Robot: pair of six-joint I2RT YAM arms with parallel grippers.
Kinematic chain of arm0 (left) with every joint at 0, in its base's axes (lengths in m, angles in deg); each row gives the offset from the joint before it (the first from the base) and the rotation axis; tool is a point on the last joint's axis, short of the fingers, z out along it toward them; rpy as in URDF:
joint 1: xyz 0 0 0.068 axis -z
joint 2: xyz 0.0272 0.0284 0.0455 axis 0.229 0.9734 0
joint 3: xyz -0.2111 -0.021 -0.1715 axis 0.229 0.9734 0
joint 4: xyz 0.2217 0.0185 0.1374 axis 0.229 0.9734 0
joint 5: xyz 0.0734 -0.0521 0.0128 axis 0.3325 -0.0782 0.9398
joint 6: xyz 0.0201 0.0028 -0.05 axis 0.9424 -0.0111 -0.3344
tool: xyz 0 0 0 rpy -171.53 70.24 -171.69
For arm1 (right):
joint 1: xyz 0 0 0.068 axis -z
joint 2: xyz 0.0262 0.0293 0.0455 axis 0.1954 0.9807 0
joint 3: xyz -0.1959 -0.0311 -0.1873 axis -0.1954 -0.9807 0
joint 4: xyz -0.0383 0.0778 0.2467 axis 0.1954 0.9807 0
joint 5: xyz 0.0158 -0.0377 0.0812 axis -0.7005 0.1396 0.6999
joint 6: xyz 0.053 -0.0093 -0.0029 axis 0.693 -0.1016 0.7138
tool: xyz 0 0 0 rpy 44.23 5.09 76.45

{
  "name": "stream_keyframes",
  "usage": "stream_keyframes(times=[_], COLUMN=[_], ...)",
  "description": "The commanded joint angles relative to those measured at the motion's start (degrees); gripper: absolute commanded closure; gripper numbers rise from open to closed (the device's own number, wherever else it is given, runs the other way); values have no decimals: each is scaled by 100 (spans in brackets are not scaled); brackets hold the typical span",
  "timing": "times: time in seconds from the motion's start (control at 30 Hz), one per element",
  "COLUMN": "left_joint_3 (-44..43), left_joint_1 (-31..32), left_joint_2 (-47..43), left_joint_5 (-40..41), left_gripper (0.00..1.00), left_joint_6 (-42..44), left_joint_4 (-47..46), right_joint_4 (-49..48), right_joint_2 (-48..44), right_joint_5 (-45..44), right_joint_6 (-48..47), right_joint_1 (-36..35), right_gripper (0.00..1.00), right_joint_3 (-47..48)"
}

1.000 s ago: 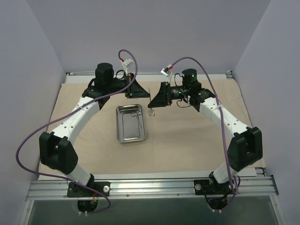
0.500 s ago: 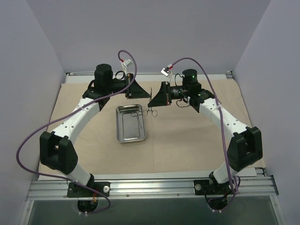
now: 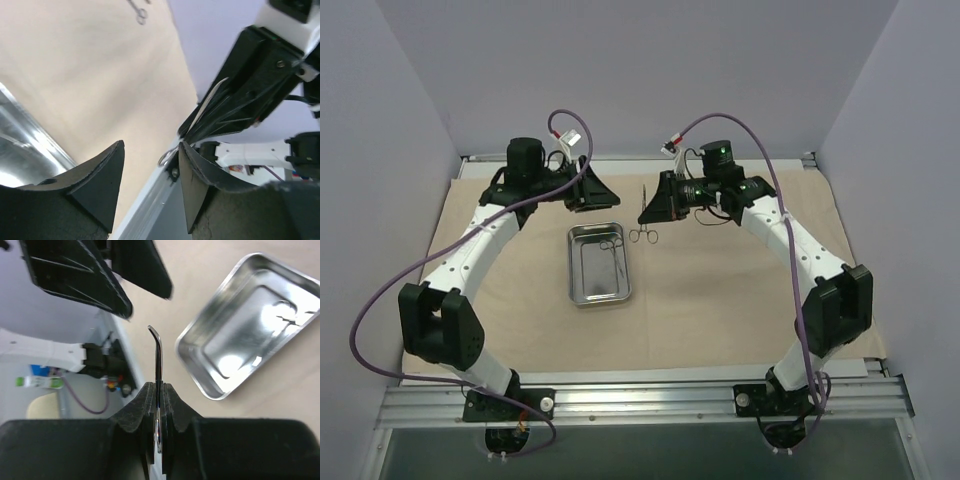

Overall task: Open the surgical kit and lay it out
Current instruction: Place the medical item in the surgical kit.

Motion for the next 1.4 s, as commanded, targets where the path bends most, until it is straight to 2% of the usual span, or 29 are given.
stream_keyframes(times=[0.0,0.07,0.17,0.2,0.23,0.27,0.3,0.33,0.67,0.8,1.03,1.07,1.27,1.37], left_joint_3=[-385,-429,-254,-192,-79,166,273,326,-112,-200,-323,-341,-446,-455], left_joint_1=[-311,-311,-258,-258,-241,-223,-180,-136,550,638,656,656,691,708], left_joint_2=[53,115,45,45,36,19,18,45,440,519,686,686,774,792], left_joint_5=[639,306,-397,-564,-1019,-1154,-1242,-1356,-1102,-1067,-1023,-1032,-1093,-1163], left_gripper=[44,43,38,37,37,37,35,35,34,38,60,67,82,95], left_joint_6=[990,1236,976,826,233,-86,-359,-762,-573,-538,-617,-634,-678,-661], left_joint_4=[1231,1197,399,-195,-749,-1259,-2256,-2588,-2161,-2029,-2002,-2020,-2029,-2011], right_joint_4=[1853,1961,1908,1926,1909,1856,1760,1559,1425,1329,1241,1223,1153,1100], right_joint_2=[357,428,428,420,428,376,323,262,24,6,-55,-64,-134,-134], right_joint_5=[-1238,-1150,-756,-572,-213,-97,-8,158,361,484,607,616,678,652], right_joint_6=[-1319,-1348,-1287,-1287,-1261,-1226,-1156,-1007,-874,-804,-751,-742,-680,-628], right_joint_1=[38,56,56,65,56,39,21,-14,-58,-58,-67,-75,-93,-93], right_gripper=[100,100,100,100,100,100,100,100,100,100,100,100,100,100], right_joint_3=[897,987,1049,1066,1058,1032,970,839,566,548,443,425,363,390])
